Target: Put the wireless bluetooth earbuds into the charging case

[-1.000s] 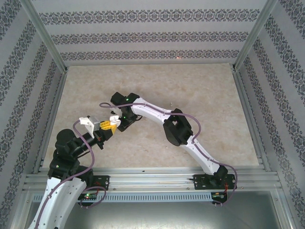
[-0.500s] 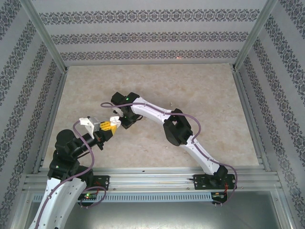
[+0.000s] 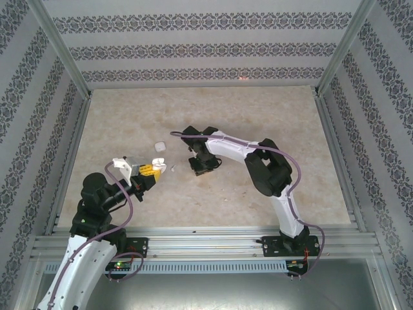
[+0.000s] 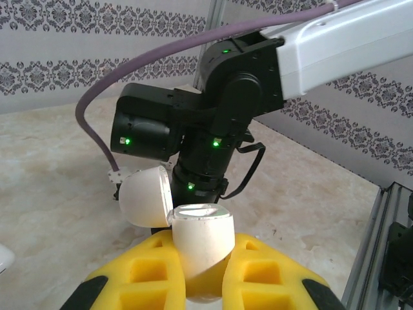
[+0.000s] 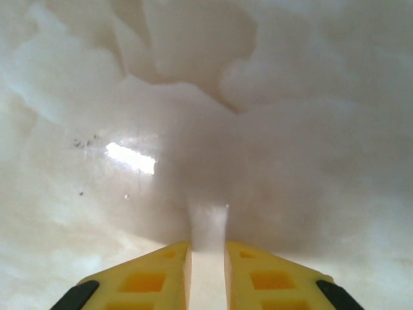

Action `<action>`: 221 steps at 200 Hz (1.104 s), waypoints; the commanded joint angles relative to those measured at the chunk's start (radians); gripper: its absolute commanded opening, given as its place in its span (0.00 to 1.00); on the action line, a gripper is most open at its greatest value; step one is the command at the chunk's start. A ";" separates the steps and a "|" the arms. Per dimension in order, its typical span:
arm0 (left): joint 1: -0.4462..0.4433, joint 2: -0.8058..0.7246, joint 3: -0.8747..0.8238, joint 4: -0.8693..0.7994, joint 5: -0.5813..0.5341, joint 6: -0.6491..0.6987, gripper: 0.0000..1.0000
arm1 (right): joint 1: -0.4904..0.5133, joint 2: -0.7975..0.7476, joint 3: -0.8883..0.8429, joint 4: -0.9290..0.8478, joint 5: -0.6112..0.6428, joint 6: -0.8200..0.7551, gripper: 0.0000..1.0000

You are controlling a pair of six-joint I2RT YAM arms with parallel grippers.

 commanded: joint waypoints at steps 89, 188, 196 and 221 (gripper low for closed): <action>0.009 -0.031 -0.003 0.007 0.005 -0.005 0.00 | 0.028 0.253 0.571 -0.050 -0.100 -0.129 0.24; 0.009 -0.047 -0.003 -0.017 0.000 0.011 0.00 | 0.020 0.386 0.603 -0.032 -0.212 -0.142 0.18; 0.010 -0.046 -0.002 -0.016 0.001 0.011 0.00 | 0.018 0.374 0.570 -0.015 -0.220 -0.136 0.18; 0.008 -0.050 0.002 -0.025 0.005 0.014 0.00 | 0.022 0.313 0.450 0.049 -0.241 -0.127 0.18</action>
